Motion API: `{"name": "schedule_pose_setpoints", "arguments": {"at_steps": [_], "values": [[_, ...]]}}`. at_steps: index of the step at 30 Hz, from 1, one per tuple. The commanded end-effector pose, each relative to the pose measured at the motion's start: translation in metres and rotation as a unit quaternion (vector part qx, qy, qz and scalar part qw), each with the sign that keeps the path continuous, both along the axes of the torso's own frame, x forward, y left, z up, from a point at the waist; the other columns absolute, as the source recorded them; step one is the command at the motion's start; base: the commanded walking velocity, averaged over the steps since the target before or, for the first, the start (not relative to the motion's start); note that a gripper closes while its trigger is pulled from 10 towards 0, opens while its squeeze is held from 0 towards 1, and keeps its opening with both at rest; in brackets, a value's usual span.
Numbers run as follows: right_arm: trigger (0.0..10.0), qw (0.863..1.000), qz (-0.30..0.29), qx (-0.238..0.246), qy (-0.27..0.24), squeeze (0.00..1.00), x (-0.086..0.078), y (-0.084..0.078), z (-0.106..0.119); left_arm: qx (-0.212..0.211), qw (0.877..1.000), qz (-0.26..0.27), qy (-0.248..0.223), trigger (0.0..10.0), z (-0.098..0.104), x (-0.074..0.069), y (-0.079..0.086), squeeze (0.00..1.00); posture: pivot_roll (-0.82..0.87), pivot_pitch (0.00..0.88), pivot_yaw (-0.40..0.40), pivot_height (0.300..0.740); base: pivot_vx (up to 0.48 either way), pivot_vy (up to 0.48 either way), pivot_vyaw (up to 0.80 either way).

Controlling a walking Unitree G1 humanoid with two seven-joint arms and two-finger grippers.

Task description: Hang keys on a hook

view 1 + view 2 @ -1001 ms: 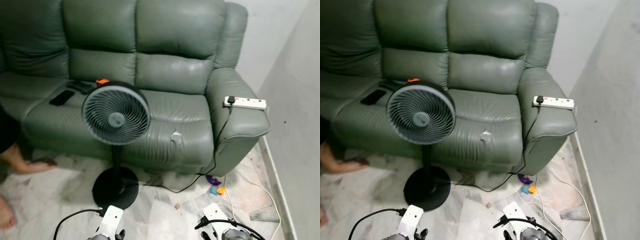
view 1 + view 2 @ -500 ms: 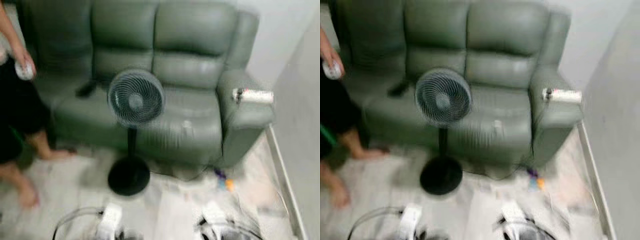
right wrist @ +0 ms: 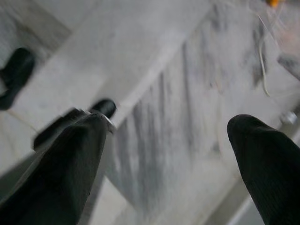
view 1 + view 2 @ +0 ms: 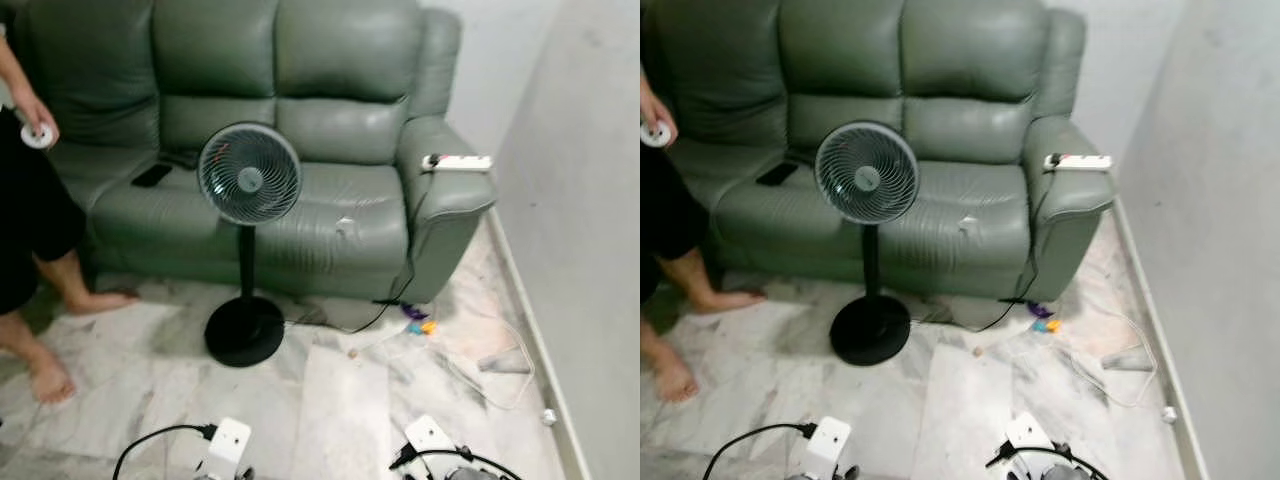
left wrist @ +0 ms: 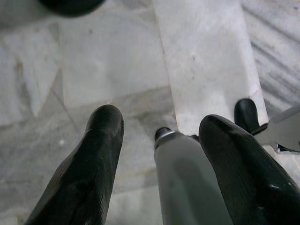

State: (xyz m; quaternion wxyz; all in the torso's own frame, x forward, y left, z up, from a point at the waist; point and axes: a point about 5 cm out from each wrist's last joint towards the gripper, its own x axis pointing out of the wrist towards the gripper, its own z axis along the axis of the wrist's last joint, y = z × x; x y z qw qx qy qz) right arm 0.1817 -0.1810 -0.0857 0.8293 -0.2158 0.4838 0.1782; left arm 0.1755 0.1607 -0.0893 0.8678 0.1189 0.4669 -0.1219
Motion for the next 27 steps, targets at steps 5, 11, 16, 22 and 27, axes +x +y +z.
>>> {"name": "schedule_pose_setpoints", "arguments": {"at_steps": [5, 11, 16, 22, 27], "values": [[10.0, 1.000, 0.007, 0.015, -0.008, 0.00, 0.006, 0.006, 0.002, -0.005, 1.000, -0.004, 0.007, 10.0, -0.001, -0.003, 0.006, 0.00, 0.08, 0.000, -0.032, 0.740, 0.000, 0.000, 0.00], [10.0, 1.000, -0.001, 0.013, -0.004, 0.00, 0.004, 0.002, 0.002, -0.030, 0.999, 0.005, 0.015, 10.0, -0.001, -0.004, 0.005, 0.00, 0.08, 0.000, -0.032, 0.740, 0.000, 0.000, -0.53], [10.0, 1.000, -0.004, 0.011, -0.005, 0.00, 0.008, 0.001, 0.004, -0.025, 1.000, 0.002, 0.013, 10.0, -0.001, -0.003, 0.006, 0.00, 0.08, 0.000, -0.032, 0.740, 0.000, 0.000, -0.79], [10.0, 1.000, -0.009, 0.013, 0.003, 0.00, 0.000, 0.004, 0.000, -0.027, 1.000, 0.001, 0.013, 10.0, -0.001, -0.003, 0.006, 0.00, 0.07, 0.000, -0.025, 0.740, 0.000, 0.000, -0.79], [10.0, 1.000, -0.011, 0.012, 0.008, 0.00, -0.005, 0.004, -0.003, -0.043, 0.999, 0.002, 0.017, 10.0, -0.001, -0.003, 0.003, 0.00, 0.07, 0.000, -0.025, 0.740, 0.000, 0.000, -0.79]]}}
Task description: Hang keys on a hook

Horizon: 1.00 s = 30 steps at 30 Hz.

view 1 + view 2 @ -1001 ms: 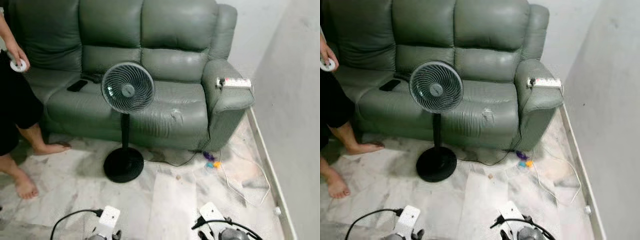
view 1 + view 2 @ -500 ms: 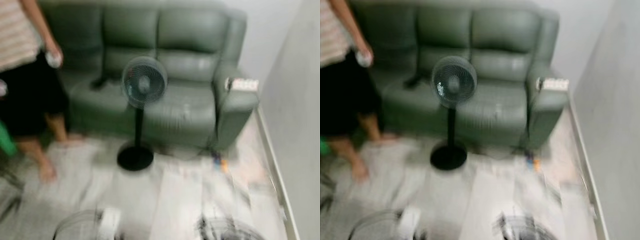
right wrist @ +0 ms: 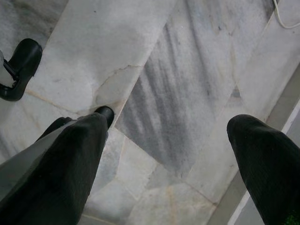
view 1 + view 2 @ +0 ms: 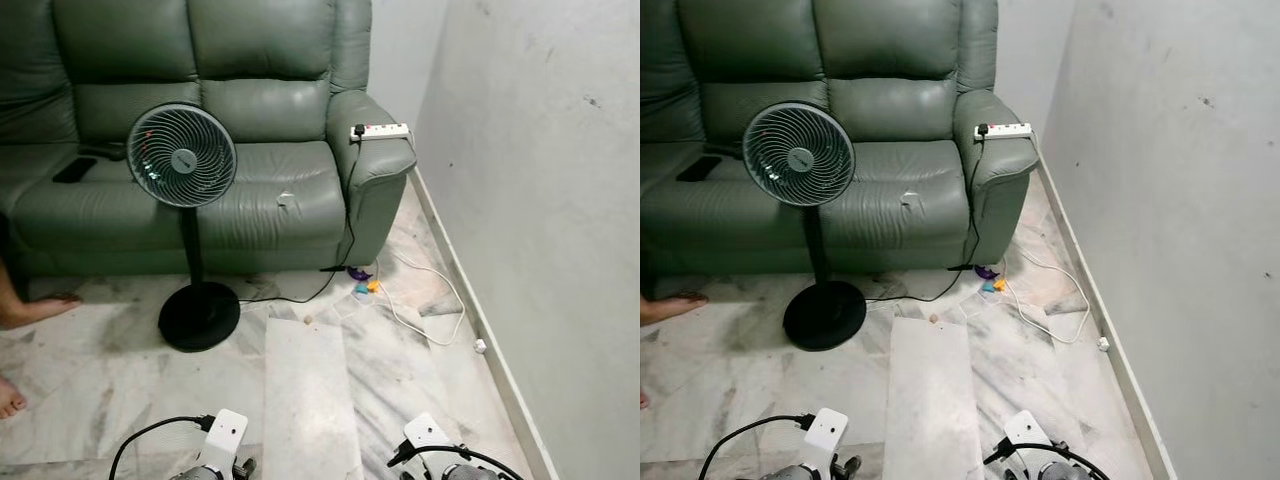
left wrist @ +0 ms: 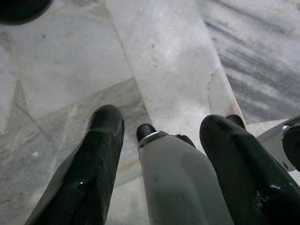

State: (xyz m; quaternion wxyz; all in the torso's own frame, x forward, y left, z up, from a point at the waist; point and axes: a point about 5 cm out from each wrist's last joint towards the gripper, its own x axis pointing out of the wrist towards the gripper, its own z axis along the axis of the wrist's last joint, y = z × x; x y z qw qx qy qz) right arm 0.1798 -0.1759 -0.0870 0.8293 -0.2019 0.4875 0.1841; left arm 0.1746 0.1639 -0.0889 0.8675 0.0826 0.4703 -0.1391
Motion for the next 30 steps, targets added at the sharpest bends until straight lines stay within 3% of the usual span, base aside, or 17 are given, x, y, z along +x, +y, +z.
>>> {"name": "schedule_pose_setpoints", "arguments": {"at_steps": [1, 10, 17, 23, 30], "values": [[10.0, 1.000, -0.007, -0.003, 0.003, 0.00, -0.004, -0.001, -0.002, -0.012, 1.000, -0.001, 0.010, 10.0, -0.001, -0.002, -0.001, 0.00, 0.07, 0.000, -0.025, 0.740, 0.000, 0.000, -0.79], [10.0, 1.000, -0.007, -0.002, 0.004, 0.00, -0.004, -0.001, -0.002, -0.036, 0.999, 0.006, 0.016, 10.0, -0.001, -0.004, -0.003, 0.00, 0.07, 0.000, -0.026, 0.740, 0.000, 0.000, -0.79], [10.0, 1.000, -0.005, 0.003, -0.004, 0.00, 0.007, 0.006, 0.002, -0.035, 0.999, 0.007, 0.018, 10.0, -0.002, -0.004, -0.002, 0.00, 0.07, 0.000, -0.027, 0.740, 0.000, 0.000, -0.78], [10.0, 1.000, -0.007, 0.000, 0.000, 0.00, 0.002, 0.000, 0.001, -0.035, 0.999, 0.008, 0.020, 10.0, -0.002, -0.004, -0.002, 0.00, 0.07, 0.000, -0.028, 0.740, 0.000, 0.000, -0.78], [10.0, 1.000, -0.001, 0.008, -0.007, 0.00, 0.009, 0.006, 0.003, -0.021, 0.999, 0.020, 0.023, 10.0, -0.003, -0.005, 0.001, 0.00, 0.07, 0.000, -0.029, 0.740, 0.000, 0.000, -0.78]]}}
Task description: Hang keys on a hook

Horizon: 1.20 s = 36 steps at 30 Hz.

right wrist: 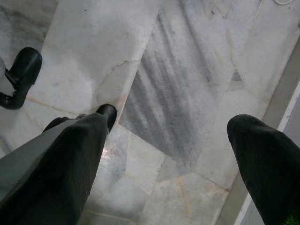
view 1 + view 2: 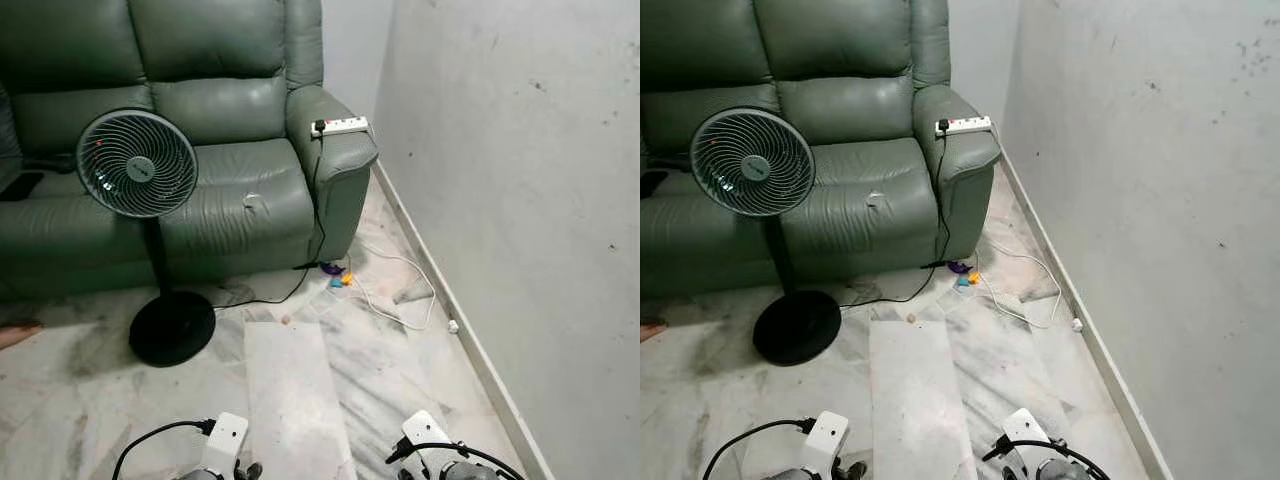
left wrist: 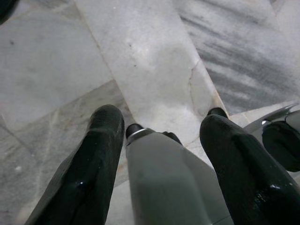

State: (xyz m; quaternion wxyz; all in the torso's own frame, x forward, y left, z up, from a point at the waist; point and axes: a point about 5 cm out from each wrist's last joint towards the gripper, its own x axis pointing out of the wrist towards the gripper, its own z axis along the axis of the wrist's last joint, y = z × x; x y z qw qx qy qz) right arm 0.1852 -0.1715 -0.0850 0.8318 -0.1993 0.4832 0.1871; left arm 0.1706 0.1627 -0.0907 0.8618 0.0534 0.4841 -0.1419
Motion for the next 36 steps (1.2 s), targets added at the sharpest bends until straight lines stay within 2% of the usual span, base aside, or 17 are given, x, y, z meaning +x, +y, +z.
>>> {"name": "schedule_pose_setpoints", "arguments": {"at_steps": [1, 7, 14, 22, 36], "values": [[10.0, 1.000, -0.005, 0.004, -0.003, 0.00, 0.003, 0.001, 0.001, 0.004, 1.000, 0.008, 0.004, 10.0, -0.001, -0.002, 0.002, 0.00, 0.07, 0.000, -0.029, 0.740, 0.000, 0.000, -0.78], [10.0, 1.000, 0.000, 0.006, -0.005, 0.00, 0.005, 0.004, 0.002, 0.006, 1.000, 0.001, 0.002, 10.0, -0.001, -0.002, 0.002, 0.00, 0.07, 0.000, -0.030, 0.740, 0.000, 0.000, -0.78], [10.0, 1.000, 0.005, 0.010, -0.010, 0.00, 0.007, 0.004, 0.003, -0.014, 1.000, 0.002, 0.007, 10.0, -0.001, -0.003, -0.001, 0.00, 0.07, 0.000, -0.029, 0.740, 0.000, 0.000, -0.78], [10.0, 1.000, 0.013, 0.009, -0.015, 0.00, 0.010, 0.003, 0.005, -0.024, 1.000, -0.001, 0.010, 10.0, -0.001, -0.004, -0.002, 0.00, 0.07, 0.000, -0.027, 0.740, 0.000, 0.000, 0.00], [10.0, 0.999, 0.025, 0.011, -0.023, 0.00, 0.017, 0.006, 0.009, -0.027, 1.000, -0.003, 0.011, 10.0, -0.001, -0.003, -0.001, 0.00, 0.08, 0.000, -0.027, 0.740, 0.277, 0.000, 0.00]]}}
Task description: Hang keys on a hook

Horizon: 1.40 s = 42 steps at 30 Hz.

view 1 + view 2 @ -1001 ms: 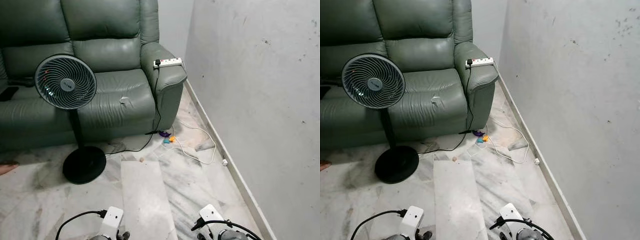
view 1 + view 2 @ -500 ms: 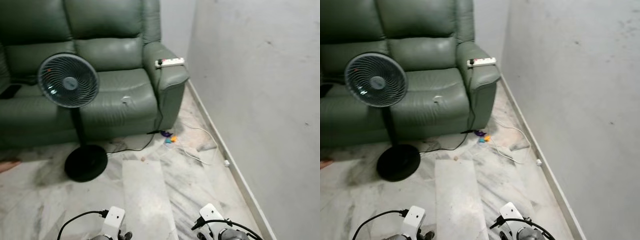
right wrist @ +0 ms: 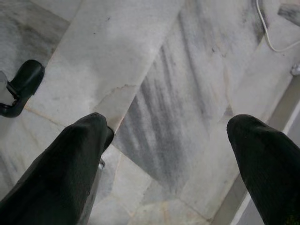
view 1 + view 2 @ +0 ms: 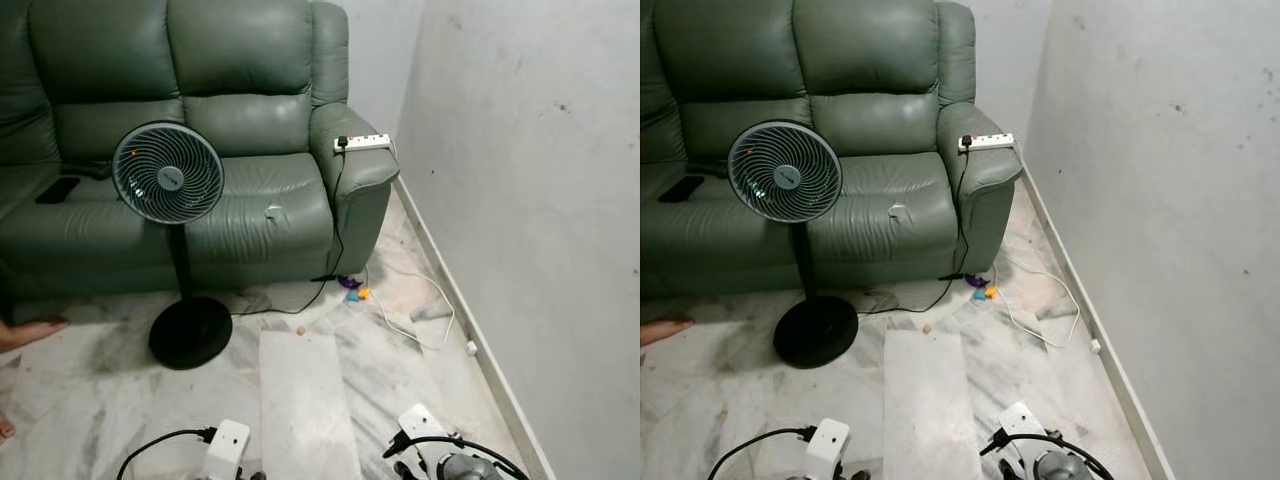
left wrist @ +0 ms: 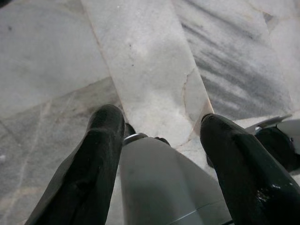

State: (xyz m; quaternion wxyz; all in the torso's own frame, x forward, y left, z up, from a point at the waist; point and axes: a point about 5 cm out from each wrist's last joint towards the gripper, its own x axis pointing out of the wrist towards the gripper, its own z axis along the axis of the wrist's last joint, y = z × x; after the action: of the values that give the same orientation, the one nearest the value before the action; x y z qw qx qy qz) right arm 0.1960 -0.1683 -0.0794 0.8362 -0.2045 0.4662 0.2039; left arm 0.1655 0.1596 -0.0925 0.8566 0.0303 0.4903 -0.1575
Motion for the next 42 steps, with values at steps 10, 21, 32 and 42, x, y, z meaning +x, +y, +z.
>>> {"name": "schedule_pose_setpoints", "arguments": {"at_steps": [10, 21, 32, 42], "values": [[10.0, 1.000, -0.001, -0.003, -0.002, 0.00, 0.001, -0.001, 0.000, 0.001, 1.000, -0.001, -0.001, 10.0, 0.001, 0.002, 0.002, 0.00, 0.07, 0.000, -0.027, 0.740, 0.301, 0.000, 0.00], [10.0, 1.000, -0.007, -0.008, 0.006, 0.00, -0.005, 0.003, -0.003, 0.001, 1.000, -0.001, -0.001, 10.0, 0.001, 0.002, 0.002, 0.00, 0.07, 0.000, -0.028, 0.740, 0.287, 0.000, -0.48], [10.0, 1.000, -0.008, -0.012, 0.009, 0.00, -0.008, 0.001, -0.005, 0.007, 1.000, -0.001, 0.003, 10.0, 0.000, 0.000, 0.001, 0.00, 0.07, 0.000, -0.029, 0.740, 0.000, 0.000, -0.79], [10.0, 1.000, -0.006, -0.012, 0.013, 0.00, -0.013, 0.002, -0.007, 0.011, 1.000, 0.003, 0.007, 10.0, -0.001, -0.002, 0.002, 0.00, 0.08, 0.000, -0.031, 0.740, 0.000, 0.000, -0.79]]}}
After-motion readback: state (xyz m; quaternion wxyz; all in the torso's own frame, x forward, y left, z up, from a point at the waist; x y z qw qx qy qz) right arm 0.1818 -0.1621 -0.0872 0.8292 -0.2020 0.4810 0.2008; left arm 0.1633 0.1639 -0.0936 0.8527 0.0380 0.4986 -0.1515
